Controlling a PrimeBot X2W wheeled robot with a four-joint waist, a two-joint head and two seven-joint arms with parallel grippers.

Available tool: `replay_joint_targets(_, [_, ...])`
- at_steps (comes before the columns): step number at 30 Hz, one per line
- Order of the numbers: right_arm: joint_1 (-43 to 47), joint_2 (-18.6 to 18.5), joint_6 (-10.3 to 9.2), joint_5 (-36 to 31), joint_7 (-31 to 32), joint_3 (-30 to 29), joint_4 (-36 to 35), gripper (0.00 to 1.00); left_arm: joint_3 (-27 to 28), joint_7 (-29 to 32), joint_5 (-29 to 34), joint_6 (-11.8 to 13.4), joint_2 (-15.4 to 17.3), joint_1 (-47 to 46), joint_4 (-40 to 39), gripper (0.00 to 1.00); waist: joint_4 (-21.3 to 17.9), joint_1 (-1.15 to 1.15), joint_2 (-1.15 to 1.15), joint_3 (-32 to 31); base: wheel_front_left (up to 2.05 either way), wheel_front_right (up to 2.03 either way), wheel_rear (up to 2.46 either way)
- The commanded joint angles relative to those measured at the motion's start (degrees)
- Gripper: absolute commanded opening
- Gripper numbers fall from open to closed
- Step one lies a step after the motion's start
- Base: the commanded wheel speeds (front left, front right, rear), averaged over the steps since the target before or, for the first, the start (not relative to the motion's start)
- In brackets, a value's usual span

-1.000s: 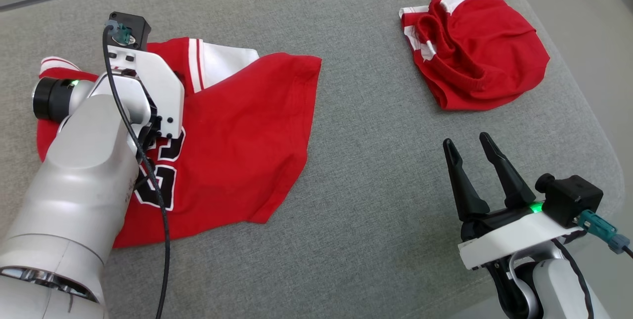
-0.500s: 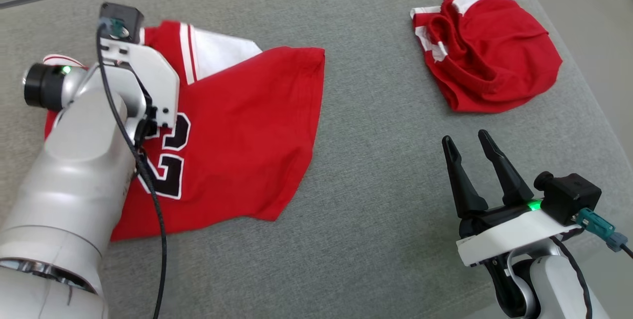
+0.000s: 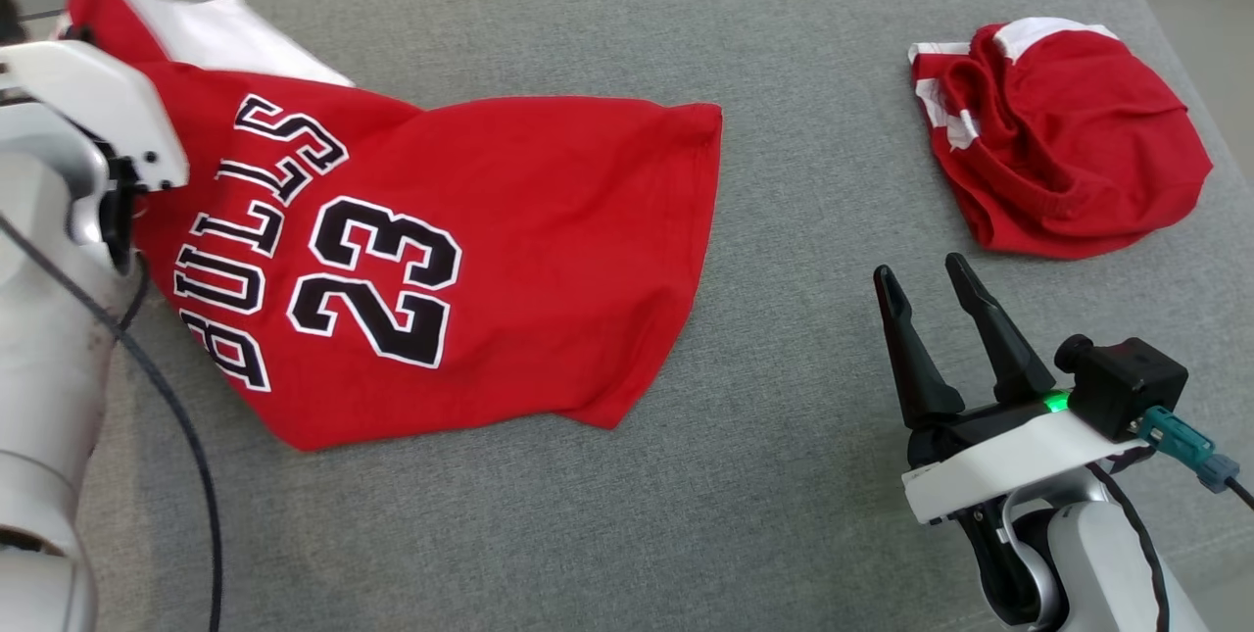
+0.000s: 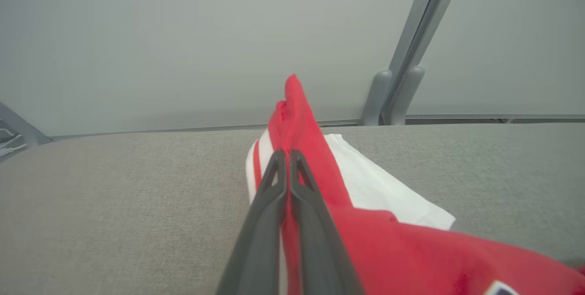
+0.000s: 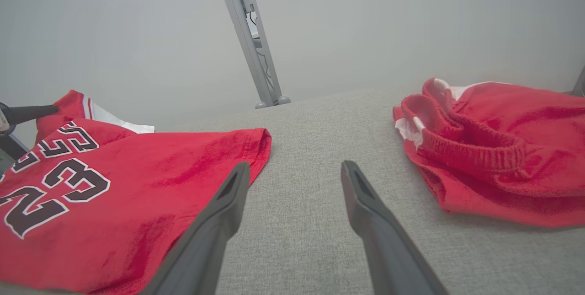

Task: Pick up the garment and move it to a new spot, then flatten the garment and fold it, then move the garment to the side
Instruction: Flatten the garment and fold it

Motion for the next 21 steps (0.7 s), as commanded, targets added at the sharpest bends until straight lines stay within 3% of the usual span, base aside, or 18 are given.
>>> replay_joint_targets(1, [-0.2, -0.2, 0.01, 0.1, 0.2, 0.2, 0.1, 1.00, 0.9, -0.5, -1.1, 0.7, 0.6, 0.4, 0.3, 0.00, 0.5, 0.00, 0.00, -0.1, 0.00, 0.00, 0.00])
replay_joint_targets(5, [-0.3, -0.3, 0.01, 0.3, 0.3, 0.8, 0.7, 1.00, 3.6, -1.8, -3.4, 2.7, 3.5, 1.6, 0.9, 0.00, 1.1, 0.00, 0.00, -0.2, 0.00, 0.00, 0.00])
replay_joint_targets(10, [-0.2, -0.3, 0.01, 0.4, 1.0, 1.9, 1.6, 1.00, 5.1, -2.2, -4.9, 4.8, 4.1, 3.2, 1.4, 0.00, 1.9, 0.00, 0.00, -1.0, 0.00, 0.00, 0.00])
replay_joint_targets(12, [-0.5, -0.2, 0.01, 0.6, 1.3, 2.4, 2.0, 1.00, 5.1, -2.0, -5.2, 4.5, 3.3, 3.7, 1.5, 0.47, 2.4, 0.00, 0.00, -1.5, 0.00, 0.00, 0.00])
replay_joint_targets(13, [-0.6, -0.2, 0.01, 0.5, 1.4, 2.7, 2.2, 1.00, 5.0, -2.4, -5.3, 4.2, 3.0, 3.8, 1.3, 0.79, 2.7, 0.00, 0.00, -1.7, 0.00, 0.00, 0.00])
replay_joint_targets(14, [-0.7, -0.2, 0.01, 1.1, 1.5, 3.5, 2.5, 1.00, 4.8, -3.2, -5.3, 3.7, 2.3, 3.7, 0.8, 1.00, 3.5, 0.00, 0.00, -2.3, 0.00, 0.00, 0.00])
replay_joint_targets(21, [0.1, -0.2, 0.01, 3.9, 3.8, 8.8, 3.6, 1.00, 3.2, -7.3, -4.3, 0.9, -0.2, 3.0, -1.9, 1.00, 6.9, 0.00, 0.00, -4.5, 0.00, 0.00, 0.00])
